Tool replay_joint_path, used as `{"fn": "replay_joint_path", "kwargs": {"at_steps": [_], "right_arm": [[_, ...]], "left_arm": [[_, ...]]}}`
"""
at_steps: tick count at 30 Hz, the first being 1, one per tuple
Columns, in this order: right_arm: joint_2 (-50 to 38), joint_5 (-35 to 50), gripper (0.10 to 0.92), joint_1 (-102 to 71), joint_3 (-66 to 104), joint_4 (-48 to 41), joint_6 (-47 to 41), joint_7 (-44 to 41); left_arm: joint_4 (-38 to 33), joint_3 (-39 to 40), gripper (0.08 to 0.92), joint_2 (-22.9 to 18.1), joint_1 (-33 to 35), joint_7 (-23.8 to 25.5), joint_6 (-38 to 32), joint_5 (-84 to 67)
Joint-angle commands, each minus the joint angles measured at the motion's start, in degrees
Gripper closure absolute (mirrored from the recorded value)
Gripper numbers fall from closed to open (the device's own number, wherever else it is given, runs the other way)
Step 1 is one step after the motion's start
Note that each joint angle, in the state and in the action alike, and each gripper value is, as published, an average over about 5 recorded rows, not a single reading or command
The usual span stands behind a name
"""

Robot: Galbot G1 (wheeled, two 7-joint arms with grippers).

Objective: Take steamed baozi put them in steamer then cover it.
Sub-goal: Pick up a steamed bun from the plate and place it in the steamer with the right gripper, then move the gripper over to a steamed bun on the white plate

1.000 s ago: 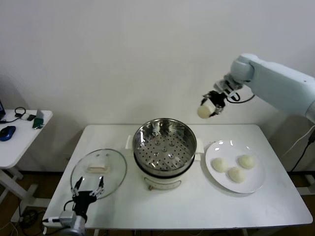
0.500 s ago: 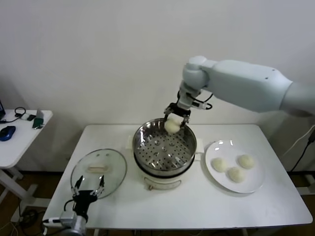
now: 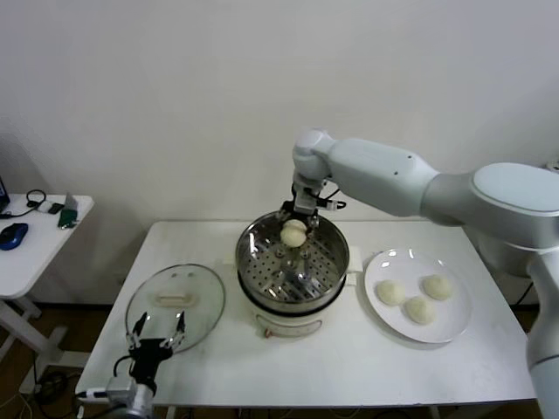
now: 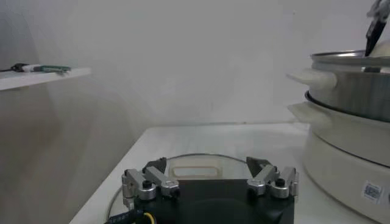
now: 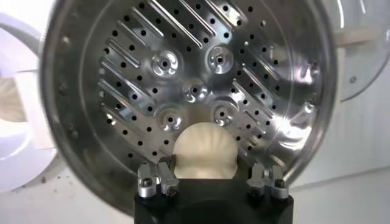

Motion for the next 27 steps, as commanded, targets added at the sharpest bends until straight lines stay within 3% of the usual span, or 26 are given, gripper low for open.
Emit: {"fn": "replay_joint_path", "kwargs": {"at_steps": [1, 9, 13, 16, 21, 27], "right_arm": [[2.4, -3.2, 0.342, -4.0, 1.2, -5.6, 1.7, 0.6], [2.5, 2.2, 0.209, -3.1, 2.7, -7.0, 2.5, 1.5], [-0.9, 15.9, 0.203, 3.9, -2.3, -1.7, 0.1, -2.4], [-4.4, 30.8, 0.203, 12.6, -8.7, 2.5, -2.9, -5.9], [-14.0, 51.2, 0.203, 25.5, -21.1, 10.0, -14.0, -12.9], [-27.1, 58.8, 0.203, 38.8, -39.8, 21.5, -32.4, -10.4]], "left_arm": [[0.2, 0.0, 0.177, 0.2, -0.1, 0.0, 0.1, 0.0], [0.6, 0.0, 0.177, 0.4, -0.4, 0.0, 0.1, 0.0], [0.7, 0.3, 0.177, 0.5, -0.6, 0.1, 0.4, 0.3], [0.6, 0.6, 0.177, 0.4, -0.8, 0.2, 0.6, 0.7], [0.4, 0.9, 0.177, 0.5, -0.8, 0.3, 0.8, 1.1], [-0.2, 0.9, 0.177, 0.6, -0.5, 0.3, 0.7, 1.0]]}}
